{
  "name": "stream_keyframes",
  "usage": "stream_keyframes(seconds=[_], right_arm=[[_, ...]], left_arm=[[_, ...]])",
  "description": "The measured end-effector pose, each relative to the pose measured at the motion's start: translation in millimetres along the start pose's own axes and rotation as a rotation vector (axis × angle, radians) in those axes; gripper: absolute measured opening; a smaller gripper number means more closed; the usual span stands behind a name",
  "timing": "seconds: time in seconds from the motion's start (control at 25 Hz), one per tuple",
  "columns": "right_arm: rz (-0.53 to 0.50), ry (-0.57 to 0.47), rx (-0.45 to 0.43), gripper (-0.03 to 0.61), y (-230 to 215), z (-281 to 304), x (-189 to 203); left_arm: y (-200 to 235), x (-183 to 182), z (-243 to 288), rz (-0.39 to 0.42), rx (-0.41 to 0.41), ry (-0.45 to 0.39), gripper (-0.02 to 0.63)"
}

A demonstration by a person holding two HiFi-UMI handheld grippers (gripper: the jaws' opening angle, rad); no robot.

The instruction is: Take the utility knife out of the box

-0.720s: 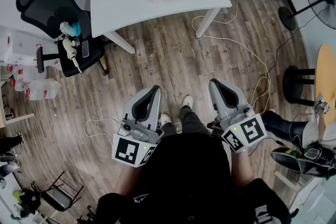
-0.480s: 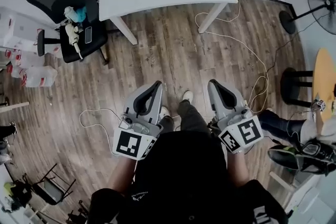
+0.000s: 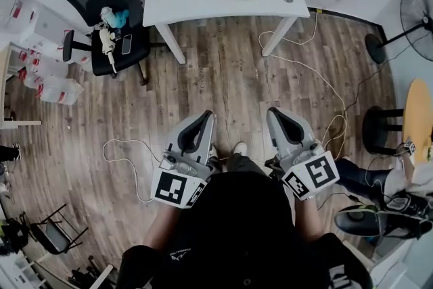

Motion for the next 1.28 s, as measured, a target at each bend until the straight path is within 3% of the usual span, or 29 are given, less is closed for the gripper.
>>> stream_keyframes(seconds=[0.16,0.4,0.72,1.0,1.28], right_arm=[[0.018,-0.011,0.014,0.005,-13,-25,10],[-0.064,-0.03,0.051,0.005,-30,-58,13],[-0.019,-0.037,0.087,0.005,-56,-89,23],[-0.001,-0.042,0.097,0.005,-80,-65,25],[-0.014,-0.035,0.095,0.005,-99,-1,7]], left_arm=[[-28,11,9,0.024,0.016,0.012,0.005],[-62,22,26,0.049,0.023,0.002,0.005],[-89,36,39,0.053,0.001,-0.021,0.005],[-64,34,62,0.064,-0.007,-0.026,0.005],[-11,14,106,0.052,-0.002,-0.031,0.005]])
Point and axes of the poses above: the fingertips, and each gripper's own axes: z forward along the fingers, y to its left, x out of its underside, the point moved 8 cm from there along -z, backward along the fingers, and after that the axes turned 11 degrees about -z, right-handed, at the moved point
